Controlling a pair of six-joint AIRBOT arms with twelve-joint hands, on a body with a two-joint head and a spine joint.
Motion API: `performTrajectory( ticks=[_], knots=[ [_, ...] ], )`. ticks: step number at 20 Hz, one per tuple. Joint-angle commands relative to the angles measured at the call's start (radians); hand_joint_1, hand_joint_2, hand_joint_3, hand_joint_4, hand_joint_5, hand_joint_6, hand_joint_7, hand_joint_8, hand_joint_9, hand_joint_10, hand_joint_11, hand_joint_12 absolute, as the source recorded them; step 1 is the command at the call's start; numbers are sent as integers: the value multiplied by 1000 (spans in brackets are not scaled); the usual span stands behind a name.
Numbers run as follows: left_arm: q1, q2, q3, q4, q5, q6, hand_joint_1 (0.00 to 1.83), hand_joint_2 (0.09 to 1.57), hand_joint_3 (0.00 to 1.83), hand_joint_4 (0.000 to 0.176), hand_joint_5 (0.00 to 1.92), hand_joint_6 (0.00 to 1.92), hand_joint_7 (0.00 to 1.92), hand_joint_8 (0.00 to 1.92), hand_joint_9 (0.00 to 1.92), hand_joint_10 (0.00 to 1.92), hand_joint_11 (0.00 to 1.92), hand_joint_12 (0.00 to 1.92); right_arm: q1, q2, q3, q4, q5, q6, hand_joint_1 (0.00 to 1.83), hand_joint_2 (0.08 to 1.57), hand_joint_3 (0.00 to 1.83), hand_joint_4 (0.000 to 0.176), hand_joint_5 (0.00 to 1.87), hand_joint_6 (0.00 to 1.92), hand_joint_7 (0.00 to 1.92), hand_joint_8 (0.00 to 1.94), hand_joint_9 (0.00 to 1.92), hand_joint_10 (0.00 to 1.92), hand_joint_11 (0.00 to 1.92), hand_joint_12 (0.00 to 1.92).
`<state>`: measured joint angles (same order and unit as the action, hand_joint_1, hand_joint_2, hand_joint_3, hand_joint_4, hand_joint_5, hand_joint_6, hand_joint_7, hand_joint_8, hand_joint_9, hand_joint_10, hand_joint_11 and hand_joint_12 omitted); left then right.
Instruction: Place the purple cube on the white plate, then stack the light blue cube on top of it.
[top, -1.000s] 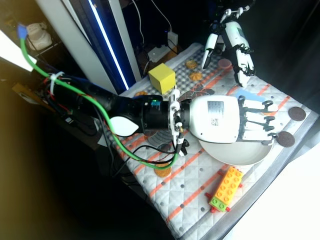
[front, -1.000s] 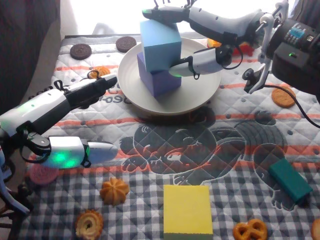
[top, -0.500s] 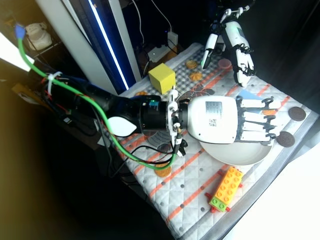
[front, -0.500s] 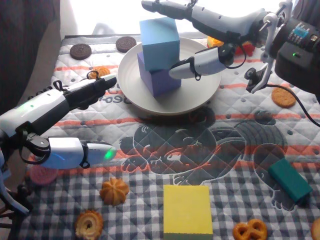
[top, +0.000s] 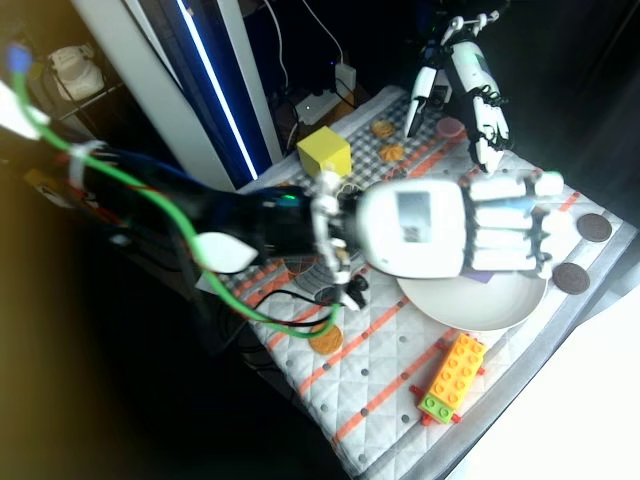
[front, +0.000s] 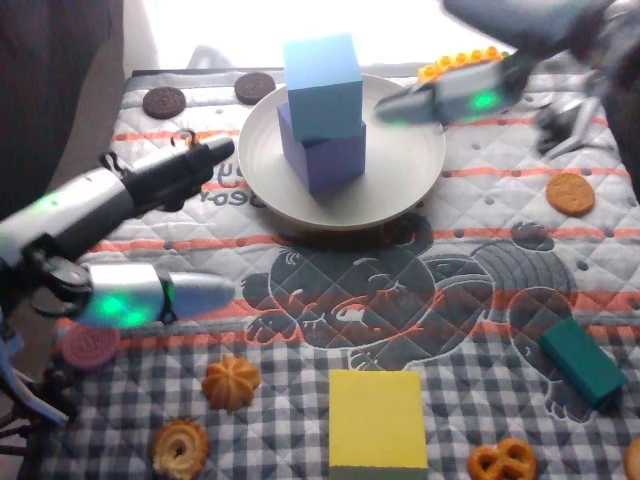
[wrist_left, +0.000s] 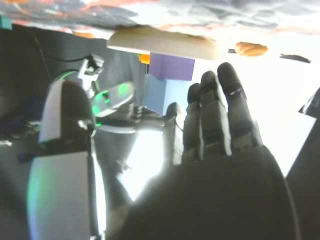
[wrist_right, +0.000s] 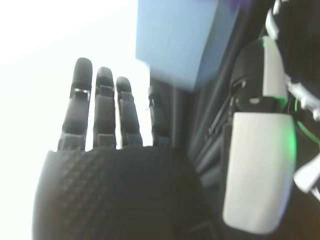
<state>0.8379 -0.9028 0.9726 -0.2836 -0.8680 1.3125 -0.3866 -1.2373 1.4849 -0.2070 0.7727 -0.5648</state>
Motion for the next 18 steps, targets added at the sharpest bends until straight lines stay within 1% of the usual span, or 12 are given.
performTrajectory(
  ticks=[1, 2, 4, 6, 7, 9, 11, 13, 15, 16, 17, 18],
  knots=[
    [5, 19, 15, -1, -195, -82, 872, 975, 3, 174, 154, 0, 211, 0, 205, 0, 0, 905, -7, 19, -11, 26, 144, 1, 711, 892, 1, 176, 0, 0, 0, 0, 0, 0, 0, 70],
    [19, 26, 24, 5, -235, -156, 865, 981, 2, 107, 88, 8, 137, 12, 113, 11, 0, 637, -23, 41, -28, 28, 169, 1, 703, 913, 9, 176, 0, 0, 0, 0, 0, 0, 0, 13],
    [64, 44, 40, 17, -347, -331, 718, 1029, 7, 94, 8, 0, 55, 1, 15, 2, 0, 49, -86, 101, -82, 55, 246, -4, 703, 932, 12, 176, 0, 0, 0, 0, 0, 0, 0, 0],
    [113, 56, 39, 15, -475, -440, 790, 1016, 0, 146, 0, 0, 22, 0, 0, 0, 0, 1, -182, 167, -150, 126, 360, -21, 788, 915, 1, 176, 39, 14, 0, 0, 0, 0, 0, 0],
    [138, 61, 33, 14, -545, -479, 732, 1036, 8, 141, 0, 0, 4, 0, 0, 0, 0, 0, -251, 199, -187, 173, 433, -22, 772, 899, 0, 176, 56, 18, 23, 9, 0, 0, 0, 0],
    [166, 68, 21, 15, -623, -519, 641, 1052, 12, 66, 0, 0, 0, 0, 0, 0, 8, 3, -380, 241, -247, 261, 569, -22, 744, 904, 0, 176, 64, 15, 29, 9, 0, 0, 0, 0],
    [189, 69, 8, 18, -682, -551, 516, 1000, 0, 97, 0, 0, 14, 3, 14, 4, 64, 35, -526, 279, -318, 362, 742, -22, 750, 916, 3, 165, 69, 12, 25, 5, 0, 0, 0, 0],
    [216, 67, 0, 5, -734, -588, 529, 987, 0, 73, 0, 0, 35, 10, 40, 14, 48, 36, -653, 307, -374, 441, 888, -22, 702, 929, 4, 160, 145, 14, 102, 14, 24, 9, 0, 0],
    [264, 65, -13, -19, -804, -622, 368, 1069, 23, 8, 0, 0, 29, 4, 22, 3, 23, 35, -762, 317, -412, 503, 990, -18, 634, 1000, 16, 162, 175, 5, 143, 8, 45, 7, 0, 0],
    [288, 64, -23, -30, -845, -633, 328, 1177, 23, 0, 0, 0, 11, 0, 4, 0, 4, 30, -779, 320, -428, 500, 990, -17, 598, 1042, 10, 147, 175, 2, 157, 4, 72, 8, 0, 0],
    [307, 58, -30, -37, -863, -670, 292, 1174, 4, 34, 0, 0, 50, 14, 12, 4, 0, 0, -794, 319, -438, 457, 990, 8, 612, 1084, 2, 109, 263, 7, 305, 9, 231, 18, 94, 50],
    [307, 56, -28, -35, -863, -673, 292, 1174, 4, 34, 0, 0, 50, 14, 12, 4, 0, 0, -795, 320, -438, 457, 990, 13, 612, 1084, 2, 109, 263, 7, 305, 9, 231, 18, 94, 50]
  ],
)
